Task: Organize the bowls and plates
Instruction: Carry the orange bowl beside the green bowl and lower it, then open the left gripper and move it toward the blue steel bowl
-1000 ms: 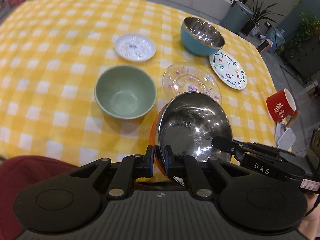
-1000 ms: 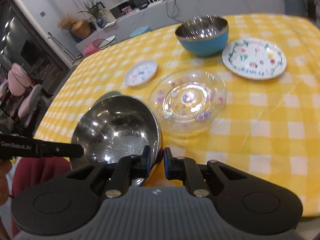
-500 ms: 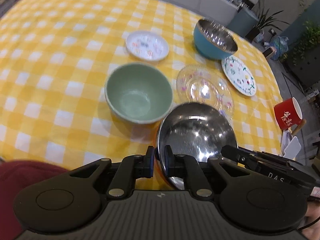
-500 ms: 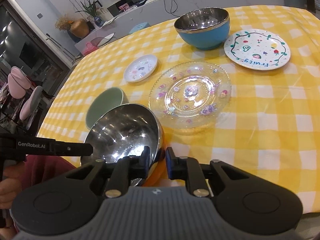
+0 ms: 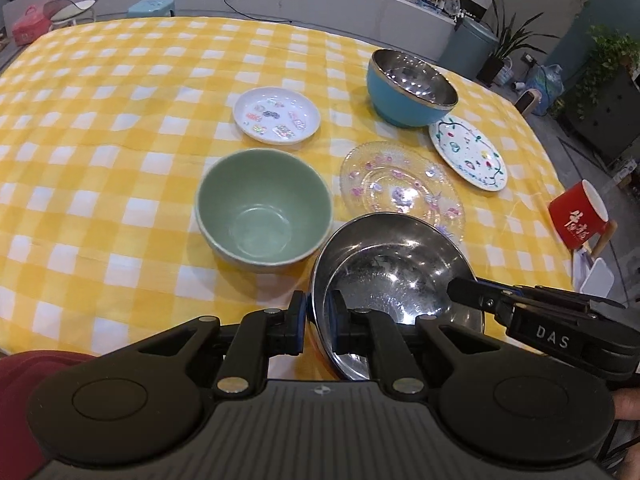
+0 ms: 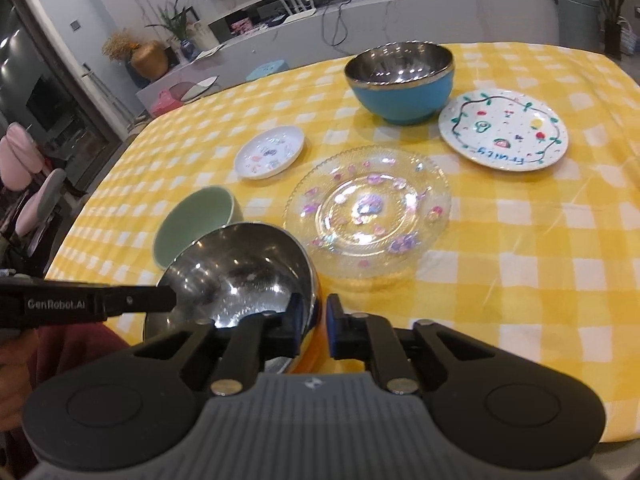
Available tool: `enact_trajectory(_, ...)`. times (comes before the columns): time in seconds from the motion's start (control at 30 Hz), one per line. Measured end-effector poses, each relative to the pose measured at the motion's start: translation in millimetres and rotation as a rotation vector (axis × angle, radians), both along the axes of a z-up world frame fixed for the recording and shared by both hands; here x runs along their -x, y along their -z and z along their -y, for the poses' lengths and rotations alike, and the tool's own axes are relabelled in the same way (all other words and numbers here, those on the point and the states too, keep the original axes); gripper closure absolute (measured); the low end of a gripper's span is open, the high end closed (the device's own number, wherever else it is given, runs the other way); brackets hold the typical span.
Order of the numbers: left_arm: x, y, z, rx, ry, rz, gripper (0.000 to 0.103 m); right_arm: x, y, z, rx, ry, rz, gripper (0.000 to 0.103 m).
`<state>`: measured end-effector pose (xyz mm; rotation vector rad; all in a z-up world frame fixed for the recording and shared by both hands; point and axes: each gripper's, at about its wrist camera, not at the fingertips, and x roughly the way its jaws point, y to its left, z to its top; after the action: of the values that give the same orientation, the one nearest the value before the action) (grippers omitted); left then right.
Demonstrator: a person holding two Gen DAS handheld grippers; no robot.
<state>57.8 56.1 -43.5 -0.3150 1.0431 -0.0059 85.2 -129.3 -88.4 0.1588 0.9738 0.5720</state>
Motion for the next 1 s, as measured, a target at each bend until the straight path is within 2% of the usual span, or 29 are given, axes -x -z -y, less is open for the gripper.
enact_trajectory(0.17, -1, 3, 4, -0.014, 0.007, -0.002, 0.091, -1, -2, 3, 0.009, 0.017, 0.008, 0.094)
enact_trajectory(0.3, 1, 1, 6, -0.031, 0.008, 0.018, 0.09, -1, -4, 6, -0.003, 0.03, 0.022, 0.085)
enact_trajectory(0.37, 4, -3, 9, -0.048, 0.022, 0.05, 0.082, 0, -8, 8, -0.016, 0.036, 0.039, 0.079)
enact_trajectory(0.4, 6, -6, 11, -0.06, 0.027, 0.072, 0.079, 0, -11, 10, -0.024, 0.044, 0.048, 0.072)
enact_trajectory(0.47, 9, -13, 15, -0.099, 0.029, 0.11, 0.071, 2, -17, 17, -0.046, 0.062, 0.073, 0.068)
enact_trajectory(0.5, 10, -15, 16, -0.122, 0.026, 0.126, 0.069, 2, -20, 19, -0.055, 0.069, 0.082, 0.063)
enact_trajectory(0.57, 12, -20, 20, -0.166, 0.021, 0.15, 0.058, 3, -26, 25, -0.06, 0.09, 0.101, 0.052)
enact_trajectory(0.6, 13, -23, 22, -0.18, 0.018, 0.161, 0.056, 3, -28, 27, -0.049, 0.104, 0.113, 0.05)
enact_trajectory(0.67, 15, -28, 23, -0.195, 0.015, 0.188, 0.046, 3, -33, 29, -0.03, 0.119, 0.145, 0.047)
enact_trajectory(0.7, 15, -31, 23, -0.198, 0.013, 0.203, 0.043, 3, -36, 30, -0.028, 0.125, 0.161, 0.04)
enact_trajectory(0.77, 16, -39, 23, -0.207, -0.001, 0.239, 0.03, 4, -41, 33, -0.036, 0.132, 0.182, 0.029)
enact_trajectory(0.83, 15, -49, 23, -0.219, -0.021, 0.273, 0.024, 5, -46, 35, -0.057, 0.134, 0.207, 0.021)
enact_trajectory(0.87, 14, -54, 24, -0.225, -0.027, 0.29, 0.019, 5, -48, 36, -0.064, 0.132, 0.215, 0.019)
enact_trajectory(1.0, 5, -74, 30, -0.244, 0.002, 0.355, 0.012, 6, -55, 39, -0.078, 0.118, 0.246, 0.018)
